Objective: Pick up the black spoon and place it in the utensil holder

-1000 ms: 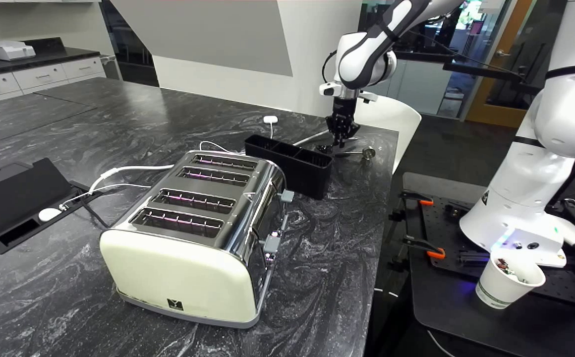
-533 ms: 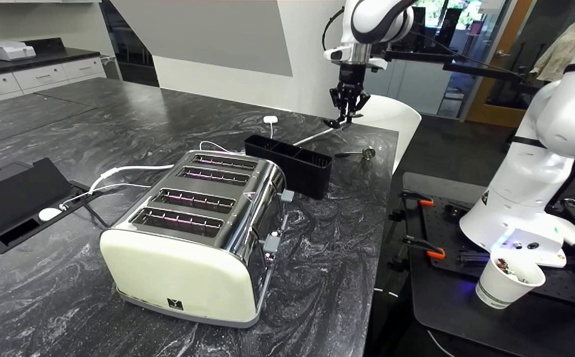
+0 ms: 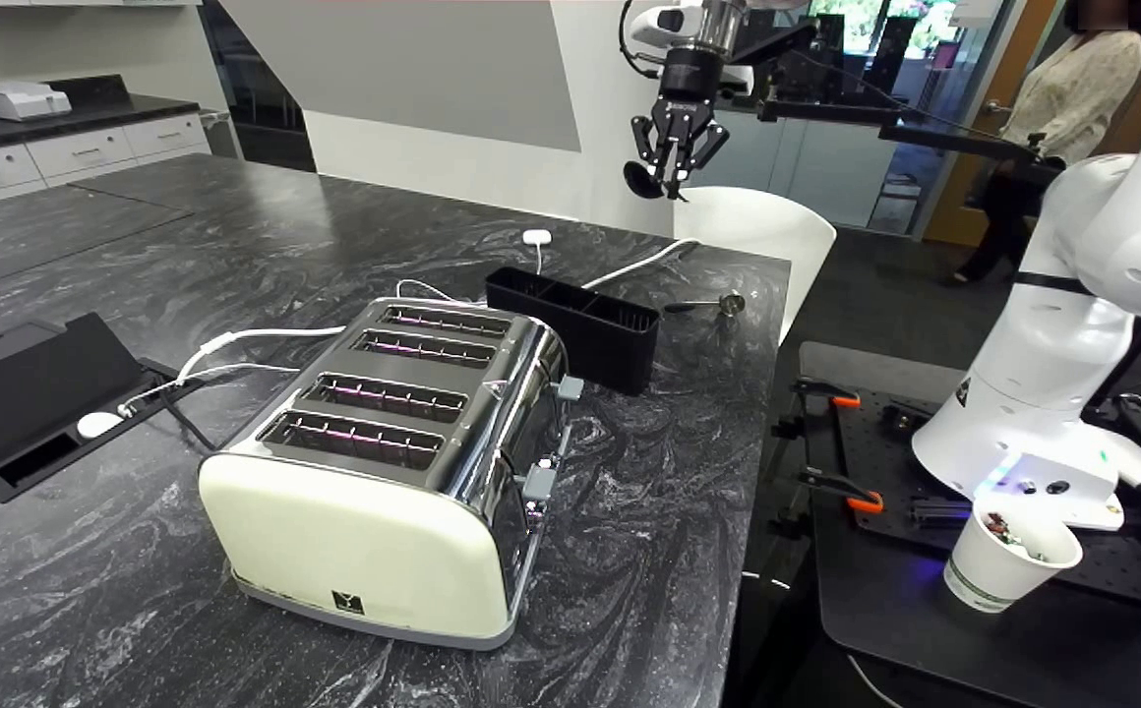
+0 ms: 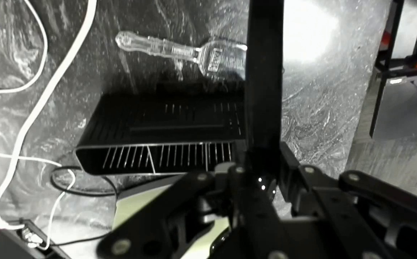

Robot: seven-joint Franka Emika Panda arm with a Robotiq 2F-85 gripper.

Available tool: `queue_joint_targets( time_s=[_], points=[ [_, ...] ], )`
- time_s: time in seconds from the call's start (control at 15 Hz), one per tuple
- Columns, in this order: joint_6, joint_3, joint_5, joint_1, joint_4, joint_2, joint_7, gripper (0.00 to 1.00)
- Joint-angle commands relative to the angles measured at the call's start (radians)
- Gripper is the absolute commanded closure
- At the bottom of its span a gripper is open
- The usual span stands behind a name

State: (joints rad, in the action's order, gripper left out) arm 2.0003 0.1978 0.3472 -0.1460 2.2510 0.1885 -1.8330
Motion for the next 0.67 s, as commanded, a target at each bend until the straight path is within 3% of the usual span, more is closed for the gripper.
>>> queue_joint_targets(
  time_s=[0.0,0.27,0.6],
  points=[
    [-0.093,0.025,0.136,0.043,-0.078,-0.048,-0.104,0.94],
    [-0.178,0.022,0.308,0.056,-0.128,-0.121,-0.262,0.94],
    [-0.378,0.016,0.449,0.01,-0.235,-0.256,-0.49,0.94]
  ],
)
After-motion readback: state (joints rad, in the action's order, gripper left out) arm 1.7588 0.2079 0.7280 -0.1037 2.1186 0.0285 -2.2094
